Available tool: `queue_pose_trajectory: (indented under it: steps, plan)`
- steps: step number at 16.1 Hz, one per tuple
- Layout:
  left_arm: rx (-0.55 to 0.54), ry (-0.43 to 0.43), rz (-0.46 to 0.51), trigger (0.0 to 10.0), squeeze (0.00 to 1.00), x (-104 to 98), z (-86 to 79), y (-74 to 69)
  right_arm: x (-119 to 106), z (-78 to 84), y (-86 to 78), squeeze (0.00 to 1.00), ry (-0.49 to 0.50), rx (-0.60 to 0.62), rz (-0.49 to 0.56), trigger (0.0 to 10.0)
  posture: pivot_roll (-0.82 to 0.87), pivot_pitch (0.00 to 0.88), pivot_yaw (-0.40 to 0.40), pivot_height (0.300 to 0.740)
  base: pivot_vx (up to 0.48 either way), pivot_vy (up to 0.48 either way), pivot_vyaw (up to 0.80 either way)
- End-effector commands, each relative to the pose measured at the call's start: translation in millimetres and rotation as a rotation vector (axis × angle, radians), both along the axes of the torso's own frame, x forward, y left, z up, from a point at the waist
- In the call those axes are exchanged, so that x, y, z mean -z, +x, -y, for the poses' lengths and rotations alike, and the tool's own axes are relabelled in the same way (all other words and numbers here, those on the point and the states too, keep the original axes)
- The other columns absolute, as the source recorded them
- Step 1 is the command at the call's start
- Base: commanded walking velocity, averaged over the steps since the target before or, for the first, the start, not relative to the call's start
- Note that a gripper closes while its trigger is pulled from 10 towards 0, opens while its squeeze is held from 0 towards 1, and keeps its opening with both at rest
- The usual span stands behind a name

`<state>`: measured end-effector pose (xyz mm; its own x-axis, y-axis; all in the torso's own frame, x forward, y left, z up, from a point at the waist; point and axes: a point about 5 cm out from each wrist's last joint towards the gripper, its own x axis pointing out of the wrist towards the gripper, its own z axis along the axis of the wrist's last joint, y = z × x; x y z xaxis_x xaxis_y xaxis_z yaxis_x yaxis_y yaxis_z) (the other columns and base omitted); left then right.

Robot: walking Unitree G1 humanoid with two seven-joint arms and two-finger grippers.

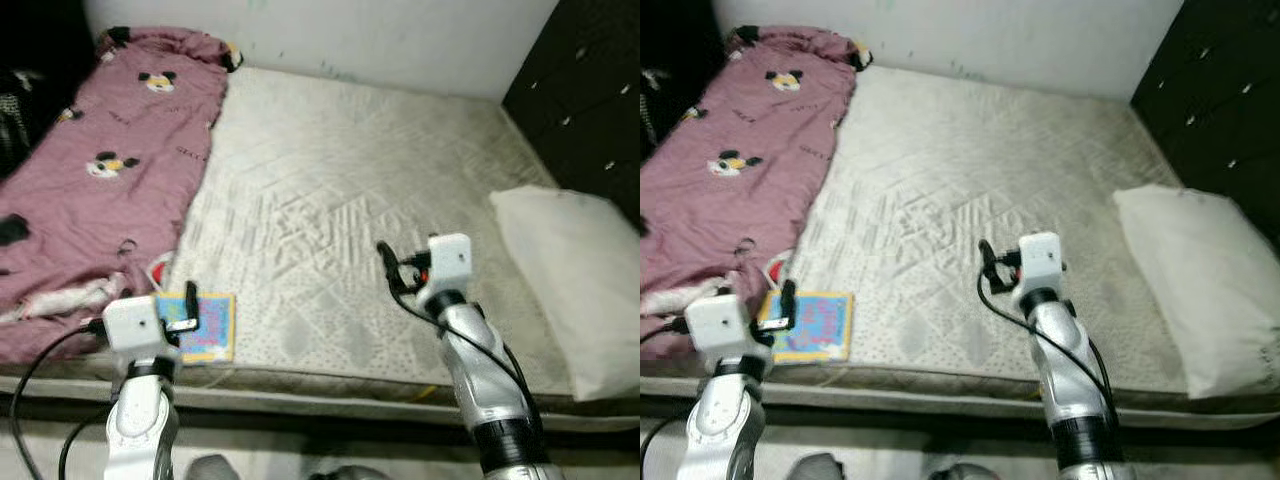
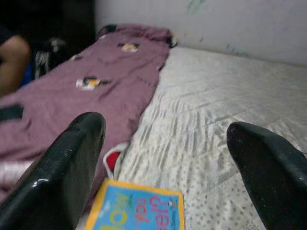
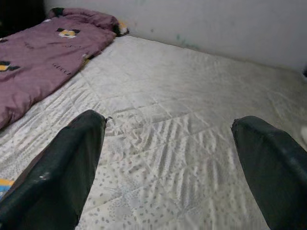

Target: Clean up the room

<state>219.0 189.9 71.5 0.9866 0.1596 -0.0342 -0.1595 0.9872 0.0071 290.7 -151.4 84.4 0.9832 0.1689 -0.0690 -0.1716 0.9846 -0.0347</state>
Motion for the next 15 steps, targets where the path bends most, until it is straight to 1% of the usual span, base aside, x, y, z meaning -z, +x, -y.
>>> queue_pose_trajectory:
  steps: [1,2,3,4,5,7,10,11,13,15]
  plan:
    - [0.056,0.001,-0.018,10.0,0.0,2,6.2,6.1,-3,11.2,-4.3,0.0,0.0,0.061,0.028,10.0,-0.06,0.0,-0.023,0.74,0.0,0.0,0.0]
    - [0.084,0.005,-0.02,10.0,0.0,2,7.3,11.3,-2,14.0,-8.3,0.0,0.003,0.091,0.031,10.0,-0.1,0.0,0.022,0.74,0.0,0.0,0.0]
    - [0.105,0.007,-0.021,10.0,0.0,2,10.1,14.6,-1,17.5,-10.8,0.0,0.007,0.112,0.033,10.0,-0.1,0.0,0.022,0.74,0.0,0.0,0.0]
    - [0.13,0.011,-0.023,10.0,0.0,2,12.5,18.5,-1,20.4,-13.7,0.0,0.009,0.134,0.036,10.0,-0.13,0.0,0.048,0.74,0.0,0.0,0.0]
    - [0.188,0.023,-0.023,10.0,0.0,0,18.5,30.2,0,25.9,-20.3,0.0,0.013,0.185,0.045,10.0,-0.16,0.0,0.083,0.74,0.0,0.0,0.0]
    - [0.218,0.031,-0.022,10.0,0.0,0,20.4,38.3,2,27.3,-22.2,0.0,0.021,0.209,0.043,10.0,-0.17,0.0,0.104,0.74,0.0,0.0,0.0]
    - [0.225,0.042,-0.014,10.0,0.0,-2,20.8,45.7,4,27.3,-23.1,0.0,0.023,0.22,0.038,10.0,-0.18,0.0,0.118,0.74,0.0,0.0,0.0]
    - [0.236,0.044,-0.011,10.0,0.0,-2,22.3,50.6,4,28.4,-23.5,0.0,0.023,0.23,0.04,10.0,-0.19,0.0,0.123,0.74,0.0,0.0,0.0]
    - [0.27,0.038,-0.024,10.0,0.0,1,25.3,52.5,4,30.4,-24.5,0.0,0.028,0.251,0.042,10.0,-0.21,0.0,0.142,0.74,0.0,0.0,0.0]
    - [0.272,0.035,-0.027,10.0,0.0,3,25.1,51.2,4,30.1,-25.5,0.0,0.032,0.251,0.042,10.0,-0.21,0.0,0.146,0.74,0.0,0.0,0.0]
